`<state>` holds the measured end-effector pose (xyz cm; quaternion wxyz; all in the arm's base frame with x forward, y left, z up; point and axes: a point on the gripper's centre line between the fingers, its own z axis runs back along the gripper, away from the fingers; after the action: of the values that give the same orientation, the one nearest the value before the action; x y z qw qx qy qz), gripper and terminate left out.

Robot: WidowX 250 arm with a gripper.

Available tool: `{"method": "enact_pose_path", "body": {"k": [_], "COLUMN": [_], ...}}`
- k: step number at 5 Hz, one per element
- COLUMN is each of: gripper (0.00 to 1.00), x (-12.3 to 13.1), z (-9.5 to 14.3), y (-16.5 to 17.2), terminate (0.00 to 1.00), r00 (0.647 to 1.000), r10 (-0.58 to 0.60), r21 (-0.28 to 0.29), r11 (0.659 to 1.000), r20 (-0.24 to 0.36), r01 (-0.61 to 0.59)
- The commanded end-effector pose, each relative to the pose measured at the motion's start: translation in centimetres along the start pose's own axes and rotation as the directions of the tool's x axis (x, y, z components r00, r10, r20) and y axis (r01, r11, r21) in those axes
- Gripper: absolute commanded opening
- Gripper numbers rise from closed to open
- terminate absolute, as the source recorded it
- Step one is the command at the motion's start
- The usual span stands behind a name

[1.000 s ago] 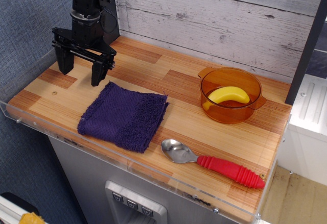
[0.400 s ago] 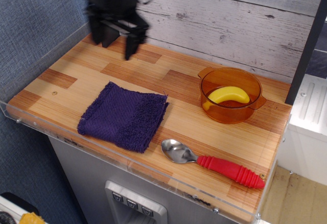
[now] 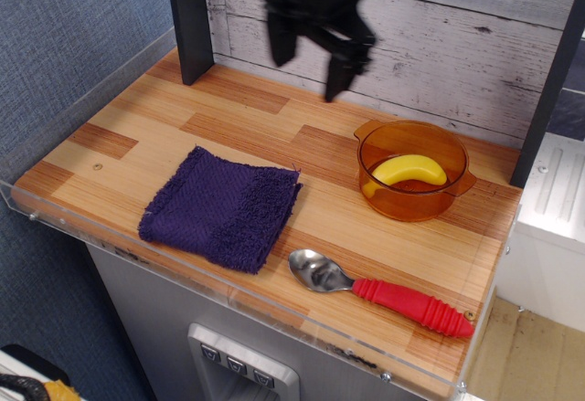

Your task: Put the banana to the left of the towel.

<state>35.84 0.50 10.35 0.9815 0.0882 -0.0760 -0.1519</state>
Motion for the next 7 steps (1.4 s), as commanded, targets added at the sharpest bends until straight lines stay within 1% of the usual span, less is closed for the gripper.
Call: {"method": "enact_pose_path", "body": {"k": [1,3,4,5,6,7], "gripper": [1.00,1.00,1.00,1.00,1.00,1.00], "x": [1.7,2.4,2.4,2.2,2.4,2.5], "z": [1.3,-0.5,-1.0,-1.4,-2.1,-2.7], "y": [-4.5,-6.0,-6.6,-7.2,-8.1,-8.2], "terminate": [0.00,0.00,0.00,0.00,0.00,0.00], "r00": [0.975,0.943,0.924,0.916,0.898,0.897], "r10": [-0.187,-0.300,-0.349,-0.358,-0.395,-0.402], "r21": [-0.083,-0.123,-0.108,-0.113,-0.105,-0.116], "r11": [0.977,0.940,0.924,0.918,0.902,0.897], "r20": [0.117,0.146,0.154,0.182,0.192,0.185], "r01": [0.197,0.319,0.367,0.381,0.419,0.426]}}
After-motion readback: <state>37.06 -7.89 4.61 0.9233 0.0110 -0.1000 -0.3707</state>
